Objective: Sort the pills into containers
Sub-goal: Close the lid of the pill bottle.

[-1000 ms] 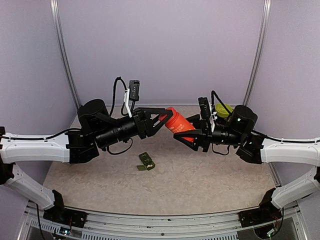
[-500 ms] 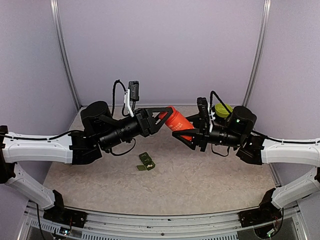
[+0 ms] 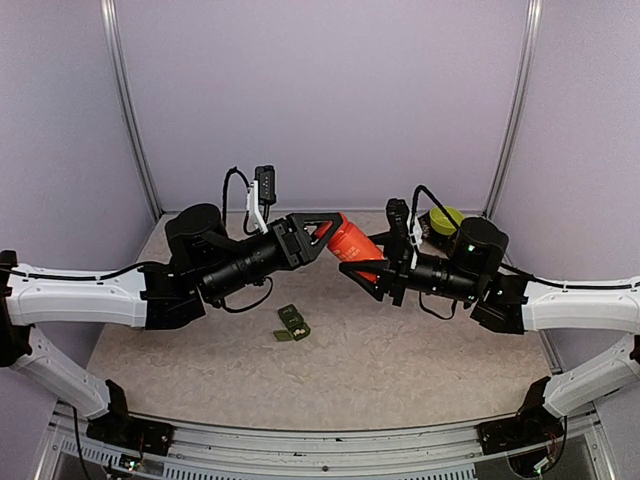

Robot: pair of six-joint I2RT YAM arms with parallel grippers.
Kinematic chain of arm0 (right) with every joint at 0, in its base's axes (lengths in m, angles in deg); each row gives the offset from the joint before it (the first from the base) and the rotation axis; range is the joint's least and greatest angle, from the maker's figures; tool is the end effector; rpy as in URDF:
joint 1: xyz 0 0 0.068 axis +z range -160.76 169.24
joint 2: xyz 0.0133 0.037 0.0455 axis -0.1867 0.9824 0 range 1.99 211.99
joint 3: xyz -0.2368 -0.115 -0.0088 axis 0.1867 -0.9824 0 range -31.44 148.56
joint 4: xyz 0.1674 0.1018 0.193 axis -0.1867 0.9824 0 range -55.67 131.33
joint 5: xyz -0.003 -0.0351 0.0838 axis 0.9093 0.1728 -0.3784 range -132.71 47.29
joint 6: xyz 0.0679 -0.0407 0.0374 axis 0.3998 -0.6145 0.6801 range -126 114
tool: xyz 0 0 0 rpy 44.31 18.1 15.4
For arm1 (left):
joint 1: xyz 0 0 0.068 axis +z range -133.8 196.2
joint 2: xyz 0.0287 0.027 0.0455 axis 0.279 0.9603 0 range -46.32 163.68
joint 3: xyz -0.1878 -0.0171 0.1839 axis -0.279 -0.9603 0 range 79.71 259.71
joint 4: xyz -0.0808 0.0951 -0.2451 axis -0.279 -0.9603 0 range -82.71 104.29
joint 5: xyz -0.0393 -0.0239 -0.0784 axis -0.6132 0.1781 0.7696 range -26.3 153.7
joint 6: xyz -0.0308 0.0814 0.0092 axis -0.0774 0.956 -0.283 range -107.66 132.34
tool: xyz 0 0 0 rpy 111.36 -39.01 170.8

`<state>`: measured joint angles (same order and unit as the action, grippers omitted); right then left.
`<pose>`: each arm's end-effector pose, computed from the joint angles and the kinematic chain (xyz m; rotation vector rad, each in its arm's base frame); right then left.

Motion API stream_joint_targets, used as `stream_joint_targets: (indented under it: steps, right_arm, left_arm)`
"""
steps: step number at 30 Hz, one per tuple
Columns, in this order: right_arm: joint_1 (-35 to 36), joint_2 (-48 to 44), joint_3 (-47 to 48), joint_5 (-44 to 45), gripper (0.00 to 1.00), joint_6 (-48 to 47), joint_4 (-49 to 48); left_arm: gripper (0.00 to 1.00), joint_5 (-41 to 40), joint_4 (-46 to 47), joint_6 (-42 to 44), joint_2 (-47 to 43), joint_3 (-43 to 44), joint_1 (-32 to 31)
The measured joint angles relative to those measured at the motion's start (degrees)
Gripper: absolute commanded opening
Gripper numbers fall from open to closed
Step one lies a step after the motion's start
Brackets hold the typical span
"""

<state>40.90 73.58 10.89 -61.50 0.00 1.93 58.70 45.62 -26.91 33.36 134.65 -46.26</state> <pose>0.1930 0.2841 0.2883 -0.8728 1.3573 1.0403 0.1842 -0.3387 0.3269 0.2470 1.5949 -1.3588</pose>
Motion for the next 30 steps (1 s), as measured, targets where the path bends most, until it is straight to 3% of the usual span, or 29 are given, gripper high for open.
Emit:
stream_joint_targets:
  steps: [14, 30]
  right_arm:
    - [0.1, -0.8, 0.0, -3.7, 0.00, 8.5, -2.5]
    - [0.1, -1.8, 0.0, -14.3, 0.00, 20.5, -8.4]
  left_arm:
    - [0.56, 0.7, 7.8, 4.3, 0.5, -1.5, -1.1]
    - [0.54, 10.8, 14.9, 11.3, -0.9, -2.9, -1.4]
